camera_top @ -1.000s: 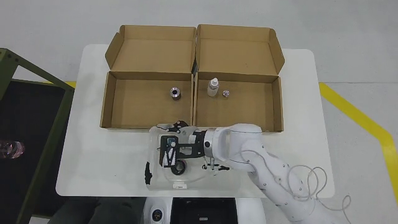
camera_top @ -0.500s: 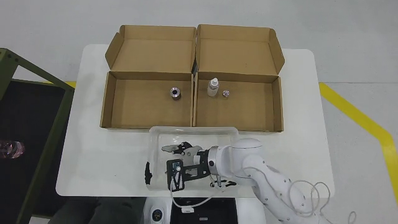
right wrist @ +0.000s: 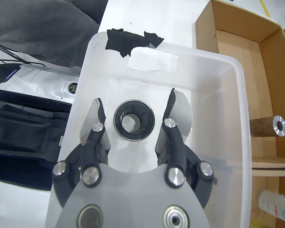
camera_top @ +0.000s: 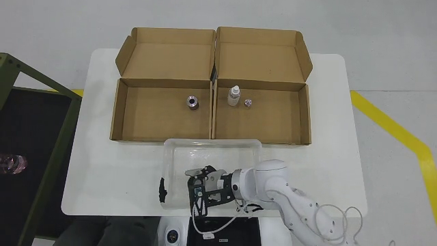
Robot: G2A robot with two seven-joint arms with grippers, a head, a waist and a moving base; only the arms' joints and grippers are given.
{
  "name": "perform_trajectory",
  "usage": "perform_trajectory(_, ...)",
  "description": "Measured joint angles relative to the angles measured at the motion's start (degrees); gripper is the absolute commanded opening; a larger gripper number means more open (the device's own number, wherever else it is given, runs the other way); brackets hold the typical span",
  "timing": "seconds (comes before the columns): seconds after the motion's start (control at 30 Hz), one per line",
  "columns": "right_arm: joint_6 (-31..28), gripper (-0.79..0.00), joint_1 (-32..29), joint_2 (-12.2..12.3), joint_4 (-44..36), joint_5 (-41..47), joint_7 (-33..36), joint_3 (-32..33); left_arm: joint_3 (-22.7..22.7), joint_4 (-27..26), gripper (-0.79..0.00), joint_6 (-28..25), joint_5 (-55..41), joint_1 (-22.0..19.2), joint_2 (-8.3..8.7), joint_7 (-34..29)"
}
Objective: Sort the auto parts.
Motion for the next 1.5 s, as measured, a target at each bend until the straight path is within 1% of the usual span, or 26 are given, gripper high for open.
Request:
perform_trajectory(0.13,0.73,-0.286,0.30,0.17,0.75,-0.58,-0.43,-0.12,0.00,0.00,0.000,0.00,0.00,0.00,0.00,0.00)
perform_trajectory(0.47,2.01,-0.299,2.41,0.15,3.78,-1.29,-0.79,-1.65,0.00,0.00,0.000,0.00,0.00,0.00,0.00,0.00)
perform_trajectory(0.7,1.97,-0.320,4.25,-0.12,5.83,-0.83,-0.59,-3.34,0.00,0.00,0.000,0.00,0.00,0.00,0.00,0.00)
perform_trajectory(0.77,2.05,-0.342,4.93,-0.27,6.80,-0.56,-0.52,-3.94,0.00,0.00,0.000,0.00,0.00,0.00,0.00,0.00)
perform_trajectory(0.87,2.29,-0.394,5.95,-0.56,8.31,-0.27,-0.32,-5.02,0.00,0.00,0.000,0.00,0.00,0.00,0.00,0.00)
perform_trajectory(0.97,2.66,-0.416,6.86,-0.90,9.28,0.44,-0.27,-6.08,0.00,0.00,0.000,0.00,0.00,0.00,0.00,0.00)
perform_trajectory(1.0,2.74,-0.440,7.10,-0.98,9.48,0.68,-0.22,-6.31,0.00,0.00,0.000,0.00,0.00,0.00,0.00,0.00)
perform_trajectory(1.17,2.89,-0.631,8.35,-1.29,10.49,2.54,-0.35,-6.89,0.00,0.00,0.000,0.00,0.00,0.00,0.00,0.00)
perform_trajectory(1.2,2.81,-0.674,8.53,-1.33,10.55,2.97,-0.52,-6.92,0.00,0.00,0.000,0.00,0.00,0.00,0.00,0.00)
perform_trajectory(1.23,2.74,-0.748,8.71,-1.36,10.61,3.37,-0.65,-6.94,0.00,0.00,0.000,0.00,0.00,0.00,0.00,0.00)
perform_trajectory(1.27,2.70,-0.785,8.93,-1.39,10.64,3.85,-0.77,-6.95,0.00,0.00,0.000,0.00,0.00,0.00,0.00,0.00)
perform_trajectory(1.5,2.37,-0.785,9.84,-1.40,10.19,6.33,-1.30,-6.62,0.00,0.00,0.000,0.00,0.00,0.00,0.00,0.00)
